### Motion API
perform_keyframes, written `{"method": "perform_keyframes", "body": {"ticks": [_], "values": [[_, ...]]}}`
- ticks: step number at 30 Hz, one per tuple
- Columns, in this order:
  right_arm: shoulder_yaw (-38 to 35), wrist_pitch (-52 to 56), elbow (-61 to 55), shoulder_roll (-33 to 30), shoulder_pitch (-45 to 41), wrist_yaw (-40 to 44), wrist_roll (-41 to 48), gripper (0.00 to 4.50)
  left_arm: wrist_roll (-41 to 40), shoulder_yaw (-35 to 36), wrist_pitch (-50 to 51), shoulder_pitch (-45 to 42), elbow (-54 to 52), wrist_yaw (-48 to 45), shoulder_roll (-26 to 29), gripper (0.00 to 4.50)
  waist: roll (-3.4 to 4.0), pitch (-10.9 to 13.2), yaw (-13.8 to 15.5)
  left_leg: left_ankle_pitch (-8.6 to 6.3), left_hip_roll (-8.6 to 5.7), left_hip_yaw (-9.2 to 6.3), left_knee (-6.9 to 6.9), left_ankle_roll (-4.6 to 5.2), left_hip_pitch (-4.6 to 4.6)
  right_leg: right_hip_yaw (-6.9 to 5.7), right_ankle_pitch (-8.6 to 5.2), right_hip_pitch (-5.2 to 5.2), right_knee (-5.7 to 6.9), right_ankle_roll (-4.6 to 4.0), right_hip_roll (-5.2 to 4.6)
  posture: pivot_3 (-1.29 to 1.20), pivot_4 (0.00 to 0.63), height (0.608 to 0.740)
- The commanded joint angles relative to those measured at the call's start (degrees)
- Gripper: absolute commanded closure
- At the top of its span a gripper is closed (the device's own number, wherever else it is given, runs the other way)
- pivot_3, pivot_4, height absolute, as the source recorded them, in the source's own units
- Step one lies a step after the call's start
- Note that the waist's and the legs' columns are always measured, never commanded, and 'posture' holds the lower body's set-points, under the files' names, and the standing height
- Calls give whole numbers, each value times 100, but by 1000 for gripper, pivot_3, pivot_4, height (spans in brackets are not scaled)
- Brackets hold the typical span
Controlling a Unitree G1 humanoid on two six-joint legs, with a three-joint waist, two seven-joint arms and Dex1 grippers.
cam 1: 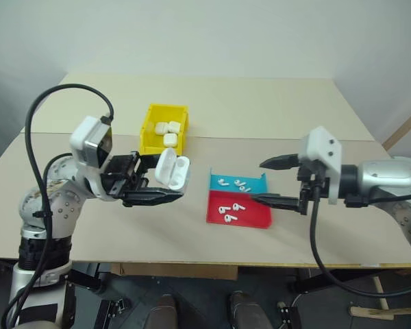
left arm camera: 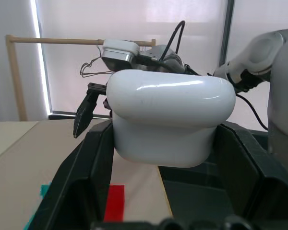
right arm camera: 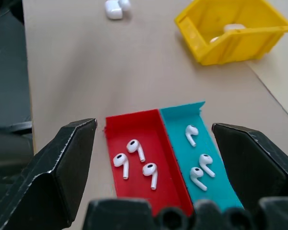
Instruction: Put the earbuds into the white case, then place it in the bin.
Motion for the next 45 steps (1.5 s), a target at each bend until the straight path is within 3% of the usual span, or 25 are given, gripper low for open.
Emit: {"method": "perform_keyframes", "body": {"ticks": [1,5,12,18,21,23,45], "values": [[386,254,-90,-37,-448,180,-136,182,169,-149,-350,76,-108,-165,-41,1681,0,0,-14,0,1,-1,0,0,0,0,0,-1,0,0,1,0,150,740],[1168,583,4,-39,-980,296,-597,1237,384,-288,-603,227,-89,-243,-15,1681,0,0,-30,-2,5,-1,-1,4,-3,-1,-1,-7,0,-2,5,0,150,740],[2773,1602,364,124,-2324,575,-1397,1237,518,-315,-799,410,0,-412,91,1681,2,0,-39,-2,9,-1,-1,4,-2,-3,-1,-11,4,-5,7,0,150,740],[3865,2191,1115,755,-3058,622,-1988,1237,575,-436,-892,449,13,-571,108,1681,2,0,-39,-3,8,0,0,5,-6,-3,-2,-15,4,-5,6,0,150,740],[4043,2018,1370,884,-3076,663,-2198,1827,594,-441,-940,492,-4,-578,74,1681,2,0,-28,-3,8,0,0,5,-9,-4,-2,-16,3,-5,6,0,150,740],[4046,1962,1466,944,-3071,691,-2261,2476,570,-422,-926,509,-3,-524,49,1681,2,0,-27,-4,8,0,0,6,-10,-4,-2,-16,2,-5,5,0,150,740],[4429,1225,2412,1579,-2941,930,-3344,2476,466,-381,-842,652,-261,-413,167,1681,3,1,-49,-4,9,0,-1,6,-6,-4,-2,-17,6,-5,7,0,150,740]]}}
